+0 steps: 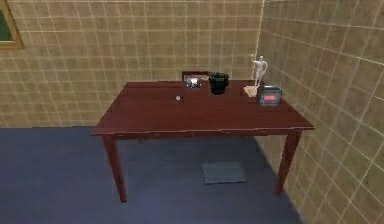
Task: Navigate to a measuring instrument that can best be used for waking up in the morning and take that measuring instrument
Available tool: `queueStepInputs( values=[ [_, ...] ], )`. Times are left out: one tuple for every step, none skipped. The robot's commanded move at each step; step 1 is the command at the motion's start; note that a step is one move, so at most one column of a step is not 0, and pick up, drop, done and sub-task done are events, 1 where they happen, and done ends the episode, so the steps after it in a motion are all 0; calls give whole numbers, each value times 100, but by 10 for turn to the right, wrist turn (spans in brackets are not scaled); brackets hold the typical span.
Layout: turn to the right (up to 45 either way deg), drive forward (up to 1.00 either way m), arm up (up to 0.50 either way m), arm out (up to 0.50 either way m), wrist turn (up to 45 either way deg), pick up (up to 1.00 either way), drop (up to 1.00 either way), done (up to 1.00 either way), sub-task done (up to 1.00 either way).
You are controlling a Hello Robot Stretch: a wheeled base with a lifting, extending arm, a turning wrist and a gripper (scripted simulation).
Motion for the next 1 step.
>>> queueStepInputs(
  values=[
    [60,0,0,0,0,0,0,0,0]
  ],
)
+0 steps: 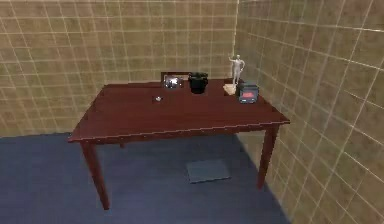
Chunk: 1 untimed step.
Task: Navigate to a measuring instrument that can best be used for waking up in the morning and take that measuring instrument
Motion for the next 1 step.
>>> queueStepInputs(
  values=[
    [0,55,0,0,0,0,0,0,0]
  ],
)
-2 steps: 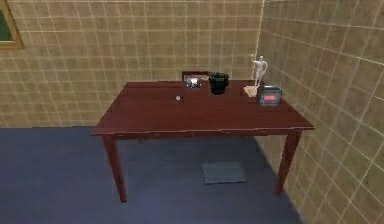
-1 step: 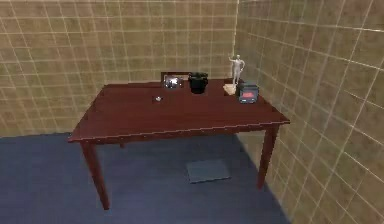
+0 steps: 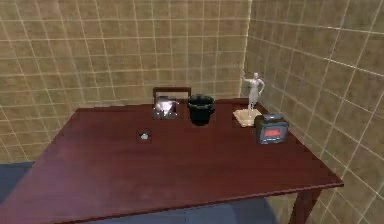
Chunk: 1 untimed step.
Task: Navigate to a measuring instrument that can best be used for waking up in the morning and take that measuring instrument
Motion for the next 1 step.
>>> queueStepInputs(
  values=[
    [-450,0,0,0,0,0,0,0,0]
  ],
)
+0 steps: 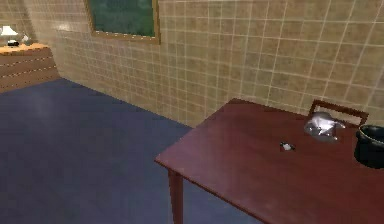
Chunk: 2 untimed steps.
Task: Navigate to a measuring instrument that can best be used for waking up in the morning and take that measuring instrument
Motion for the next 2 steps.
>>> queueStepInputs(
  values=[
    [-210,0,0,0,0,0,0,0,0],
    [450,0,0,0,0,0,0,0,0]
  ],
)
